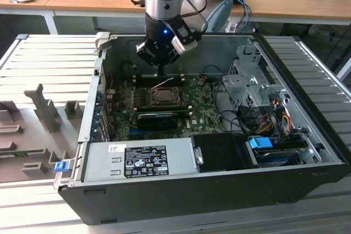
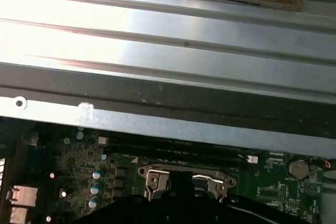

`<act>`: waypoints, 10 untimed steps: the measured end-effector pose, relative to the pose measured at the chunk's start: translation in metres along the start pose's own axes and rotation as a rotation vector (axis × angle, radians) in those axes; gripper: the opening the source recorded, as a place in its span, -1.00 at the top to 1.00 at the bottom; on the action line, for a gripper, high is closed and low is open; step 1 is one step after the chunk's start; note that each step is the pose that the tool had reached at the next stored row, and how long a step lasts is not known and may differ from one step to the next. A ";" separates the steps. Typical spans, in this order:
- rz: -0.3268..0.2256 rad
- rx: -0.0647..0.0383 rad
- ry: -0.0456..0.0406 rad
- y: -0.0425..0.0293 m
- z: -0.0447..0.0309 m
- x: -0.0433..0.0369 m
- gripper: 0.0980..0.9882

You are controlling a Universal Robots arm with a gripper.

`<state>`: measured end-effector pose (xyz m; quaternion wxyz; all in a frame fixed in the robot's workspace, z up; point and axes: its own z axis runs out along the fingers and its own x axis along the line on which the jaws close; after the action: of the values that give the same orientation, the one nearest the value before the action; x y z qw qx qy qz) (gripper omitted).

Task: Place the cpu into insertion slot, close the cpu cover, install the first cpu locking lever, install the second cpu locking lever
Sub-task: 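Install the first cpu locking lever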

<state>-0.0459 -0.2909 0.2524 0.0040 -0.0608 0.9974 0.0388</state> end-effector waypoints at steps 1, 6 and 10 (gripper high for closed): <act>0.002 0.000 0.0000 -0.0004 0.0022 0.0001 0.98; 0.032 0.000 -0.0025 -0.0011 0.0088 0.0000 0.98; 0.032 0.001 -0.0025 -0.0011 0.0093 -0.0002 0.98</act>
<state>-0.0456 -0.2913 0.2430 0.0046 -0.0446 0.9982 0.0387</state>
